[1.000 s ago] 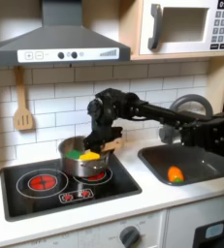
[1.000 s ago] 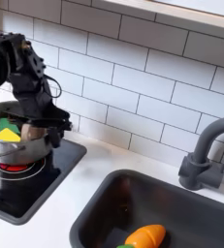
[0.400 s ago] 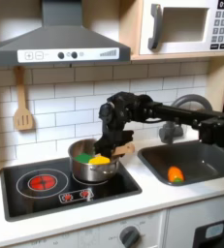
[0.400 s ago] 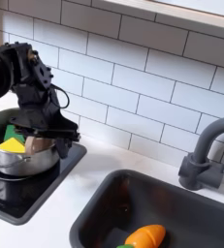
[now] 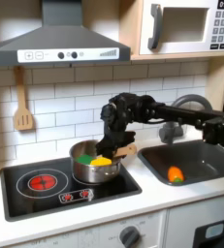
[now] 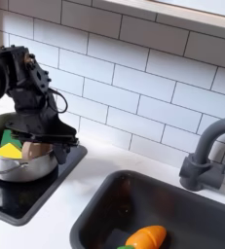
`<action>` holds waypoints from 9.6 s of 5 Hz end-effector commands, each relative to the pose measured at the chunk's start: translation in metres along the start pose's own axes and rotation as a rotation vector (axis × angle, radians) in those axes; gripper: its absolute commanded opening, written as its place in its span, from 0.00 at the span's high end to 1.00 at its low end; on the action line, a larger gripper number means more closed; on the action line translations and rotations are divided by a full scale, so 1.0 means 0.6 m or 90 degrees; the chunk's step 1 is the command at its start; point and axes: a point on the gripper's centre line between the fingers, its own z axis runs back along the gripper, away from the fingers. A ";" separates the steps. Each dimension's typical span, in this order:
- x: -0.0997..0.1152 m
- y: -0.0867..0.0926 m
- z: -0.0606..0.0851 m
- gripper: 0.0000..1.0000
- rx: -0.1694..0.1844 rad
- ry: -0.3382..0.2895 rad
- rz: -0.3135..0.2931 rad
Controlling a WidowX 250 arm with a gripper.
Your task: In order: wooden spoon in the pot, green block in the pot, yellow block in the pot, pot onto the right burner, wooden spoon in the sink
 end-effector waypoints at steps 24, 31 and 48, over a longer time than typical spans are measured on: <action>-0.090 0.039 0.121 0.18 0.058 -0.289 -0.027; -0.077 0.006 0.197 1.00 0.050 -0.374 -0.054; -0.141 -0.159 0.111 0.00 -0.124 -0.151 -0.159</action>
